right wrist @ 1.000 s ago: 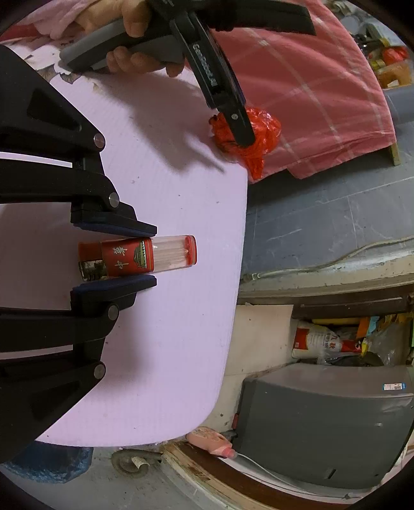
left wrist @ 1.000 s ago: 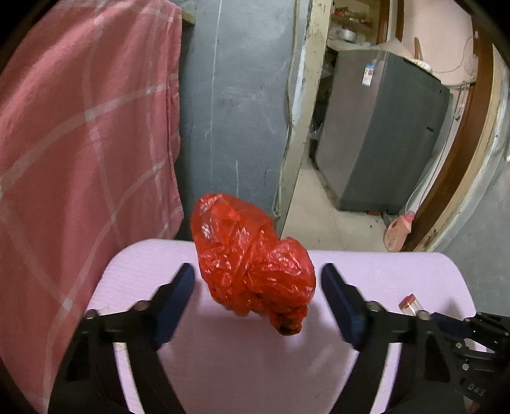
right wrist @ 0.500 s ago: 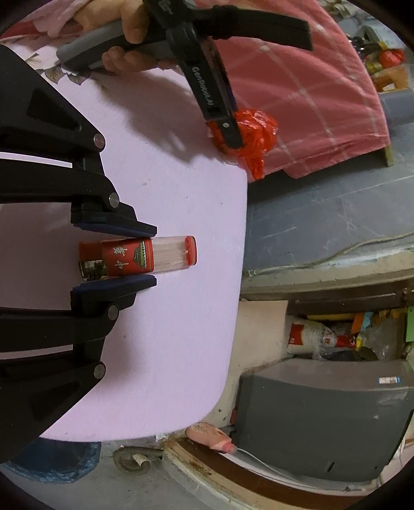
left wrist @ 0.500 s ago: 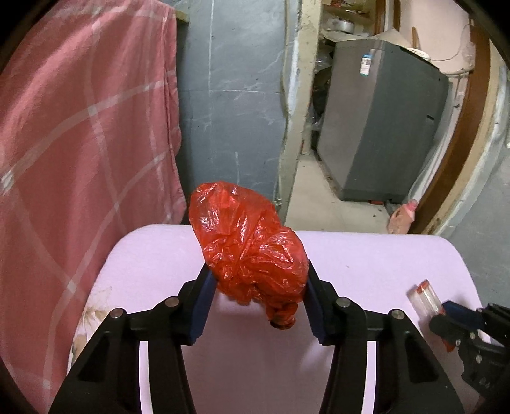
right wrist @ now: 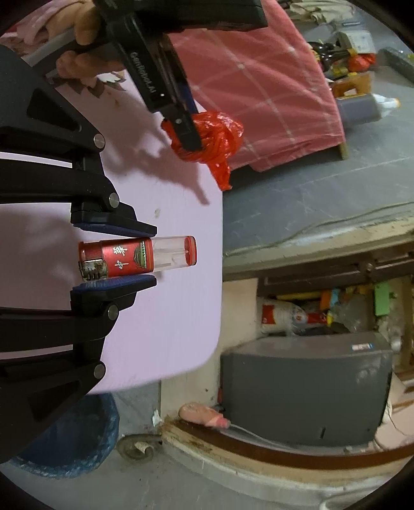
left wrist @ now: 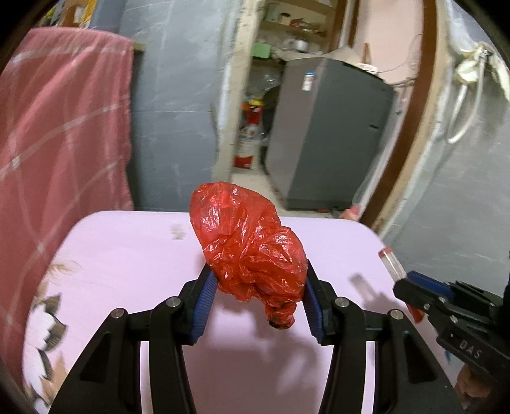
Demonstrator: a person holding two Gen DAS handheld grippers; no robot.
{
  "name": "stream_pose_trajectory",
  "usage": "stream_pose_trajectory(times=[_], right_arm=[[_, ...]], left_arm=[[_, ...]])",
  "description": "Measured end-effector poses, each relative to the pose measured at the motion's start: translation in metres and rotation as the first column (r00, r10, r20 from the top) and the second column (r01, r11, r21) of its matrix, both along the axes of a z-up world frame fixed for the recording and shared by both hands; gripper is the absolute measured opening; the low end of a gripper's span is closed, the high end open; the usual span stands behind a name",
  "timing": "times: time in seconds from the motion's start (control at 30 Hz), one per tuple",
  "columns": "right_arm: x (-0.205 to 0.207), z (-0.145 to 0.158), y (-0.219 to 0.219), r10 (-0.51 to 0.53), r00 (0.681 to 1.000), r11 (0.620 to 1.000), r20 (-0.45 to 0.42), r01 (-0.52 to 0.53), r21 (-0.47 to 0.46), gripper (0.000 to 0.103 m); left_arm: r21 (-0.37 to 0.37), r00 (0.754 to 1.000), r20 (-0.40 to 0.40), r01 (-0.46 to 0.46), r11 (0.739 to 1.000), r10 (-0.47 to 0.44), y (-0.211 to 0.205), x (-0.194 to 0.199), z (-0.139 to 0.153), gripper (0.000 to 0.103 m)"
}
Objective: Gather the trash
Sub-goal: 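Carry the red bag and red packet over the blue bin and open both grippers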
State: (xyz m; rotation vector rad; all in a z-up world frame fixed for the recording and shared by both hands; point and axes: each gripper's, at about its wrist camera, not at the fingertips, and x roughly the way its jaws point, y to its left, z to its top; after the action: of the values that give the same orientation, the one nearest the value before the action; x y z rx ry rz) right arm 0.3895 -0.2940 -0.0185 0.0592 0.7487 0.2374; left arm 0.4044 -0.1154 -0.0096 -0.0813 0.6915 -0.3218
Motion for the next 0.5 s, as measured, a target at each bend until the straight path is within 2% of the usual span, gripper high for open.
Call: stream_pose_trajectory(times=[0.23, 0.5], right_arm=[[-0.034, 0.014, -0.042, -0.097, 0.992, 0.995, 0.075, 0.096, 0.014, 0.022], [-0.073, 0.021, -0.110, -0.243, 0.958, 0.970, 0.151, 0.244, 0.008, 0.022]], left_arm=[[-0.038, 0.994, 0.048, 0.101, 0.994, -0.100, -0.052, -0.024, 0.011, 0.045], [-0.033, 0.971, 0.090, 0.227, 0.973, -0.223, -0.133, -0.053, 0.012, 0.045]])
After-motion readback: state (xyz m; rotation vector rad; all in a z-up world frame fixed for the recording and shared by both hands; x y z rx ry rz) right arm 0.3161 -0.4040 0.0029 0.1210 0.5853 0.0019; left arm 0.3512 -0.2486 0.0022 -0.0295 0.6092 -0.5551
